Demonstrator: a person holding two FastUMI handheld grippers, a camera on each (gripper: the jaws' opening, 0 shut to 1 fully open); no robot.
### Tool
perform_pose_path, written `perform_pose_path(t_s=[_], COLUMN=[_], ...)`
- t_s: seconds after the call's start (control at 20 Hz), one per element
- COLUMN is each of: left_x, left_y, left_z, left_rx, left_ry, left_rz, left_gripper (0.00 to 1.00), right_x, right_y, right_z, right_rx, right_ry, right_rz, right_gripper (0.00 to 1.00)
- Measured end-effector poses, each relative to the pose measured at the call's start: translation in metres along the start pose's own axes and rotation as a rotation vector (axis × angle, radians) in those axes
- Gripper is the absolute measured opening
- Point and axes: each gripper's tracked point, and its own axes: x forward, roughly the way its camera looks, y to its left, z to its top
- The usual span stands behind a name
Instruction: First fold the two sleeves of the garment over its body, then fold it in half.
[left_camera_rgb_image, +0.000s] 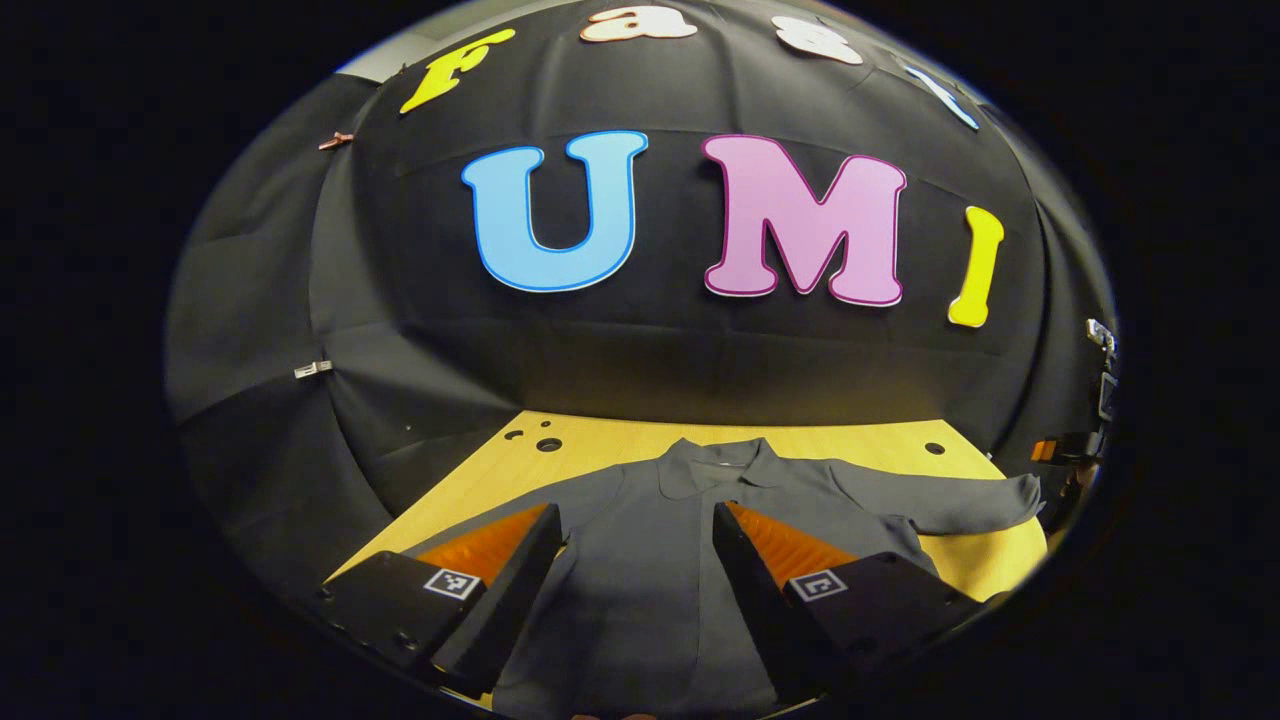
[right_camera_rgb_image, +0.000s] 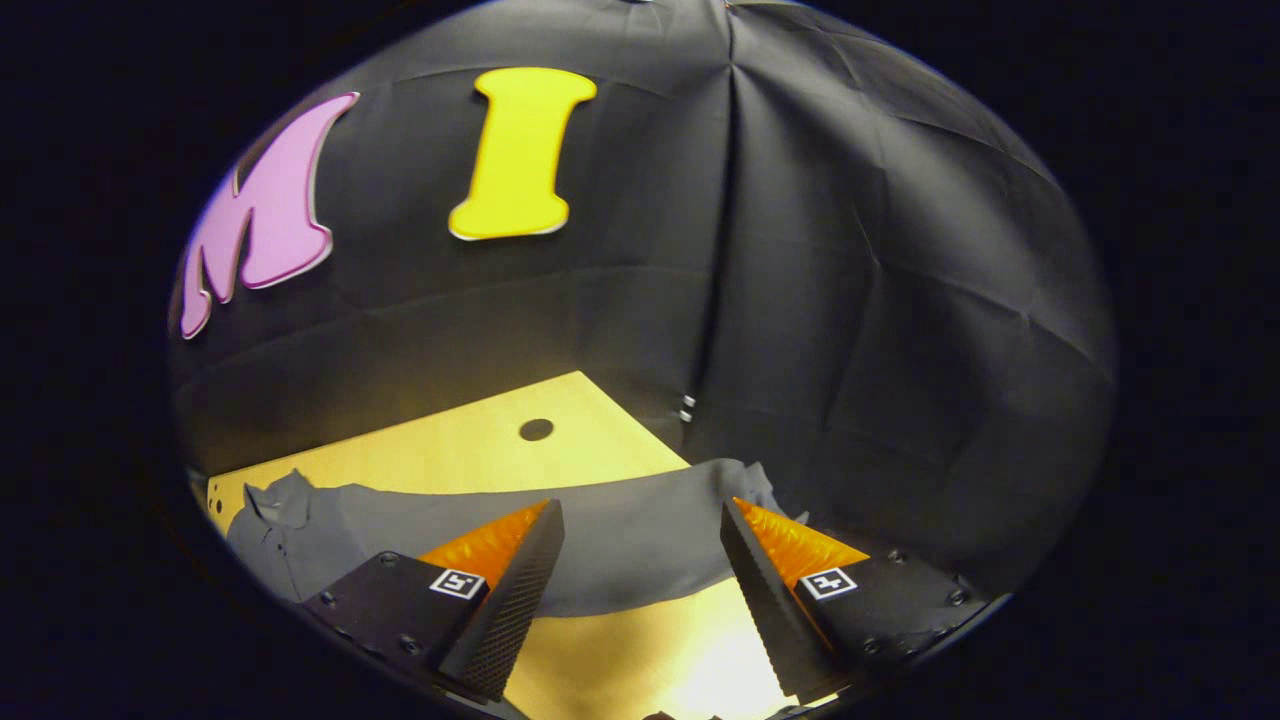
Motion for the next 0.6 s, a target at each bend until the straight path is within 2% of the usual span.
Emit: perform_pose_path(t_s=[0.6], left_x=[0.020], left_y=[0.015], left_z=[-0.032], left_rx=[0.009], left_ry=[0.107], left_rz=[0.068], left_gripper=[0.96], right_x=[0.100], right_y=[-0.067], right_z=[-0.051], right_rx=[0.094], right_ry=[0.197], right_rz=[-0.140], right_gripper=[0.98])
